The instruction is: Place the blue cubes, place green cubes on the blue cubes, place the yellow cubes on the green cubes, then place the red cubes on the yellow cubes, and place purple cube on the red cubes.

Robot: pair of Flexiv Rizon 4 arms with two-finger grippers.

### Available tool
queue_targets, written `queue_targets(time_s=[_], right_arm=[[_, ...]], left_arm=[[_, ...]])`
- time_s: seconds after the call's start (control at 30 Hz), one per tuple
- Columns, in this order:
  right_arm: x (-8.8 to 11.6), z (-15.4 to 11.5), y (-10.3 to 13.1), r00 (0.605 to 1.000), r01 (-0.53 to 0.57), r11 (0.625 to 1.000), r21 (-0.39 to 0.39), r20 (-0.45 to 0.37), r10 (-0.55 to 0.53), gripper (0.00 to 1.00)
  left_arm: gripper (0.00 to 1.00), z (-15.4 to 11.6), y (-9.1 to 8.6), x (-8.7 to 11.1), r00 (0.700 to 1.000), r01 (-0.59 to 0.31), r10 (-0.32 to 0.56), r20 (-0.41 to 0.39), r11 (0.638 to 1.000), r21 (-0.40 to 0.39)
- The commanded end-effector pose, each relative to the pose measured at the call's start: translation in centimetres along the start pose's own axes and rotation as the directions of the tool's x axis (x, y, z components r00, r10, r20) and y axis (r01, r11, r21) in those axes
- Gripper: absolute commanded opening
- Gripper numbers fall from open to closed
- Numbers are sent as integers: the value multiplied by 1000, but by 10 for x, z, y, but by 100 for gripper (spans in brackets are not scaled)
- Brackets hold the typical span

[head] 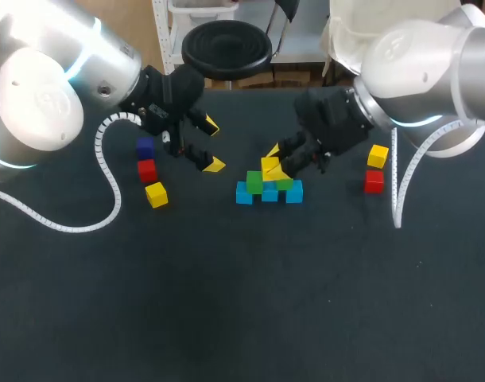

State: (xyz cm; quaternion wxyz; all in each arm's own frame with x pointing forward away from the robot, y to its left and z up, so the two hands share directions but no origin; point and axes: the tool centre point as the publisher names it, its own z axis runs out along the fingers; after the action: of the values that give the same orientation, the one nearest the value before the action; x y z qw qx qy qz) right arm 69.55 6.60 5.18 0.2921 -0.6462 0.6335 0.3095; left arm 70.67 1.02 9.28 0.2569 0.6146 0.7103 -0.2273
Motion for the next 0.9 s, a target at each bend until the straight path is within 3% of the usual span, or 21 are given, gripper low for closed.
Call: queue_targets(time_s=[0.03, 0.9], right_arm=[[1, -1, 3, 1000, 0, 1000, 7, 2, 0, 0], [0, -2, -4, 1000, 7, 1000, 10, 1, -7, 0]], left_arm=[[100, 0, 0, 2, 1000, -4, 4, 6, 1000, -1], [100, 0, 0, 2, 1000, -4, 4, 6, 1000, -1]])
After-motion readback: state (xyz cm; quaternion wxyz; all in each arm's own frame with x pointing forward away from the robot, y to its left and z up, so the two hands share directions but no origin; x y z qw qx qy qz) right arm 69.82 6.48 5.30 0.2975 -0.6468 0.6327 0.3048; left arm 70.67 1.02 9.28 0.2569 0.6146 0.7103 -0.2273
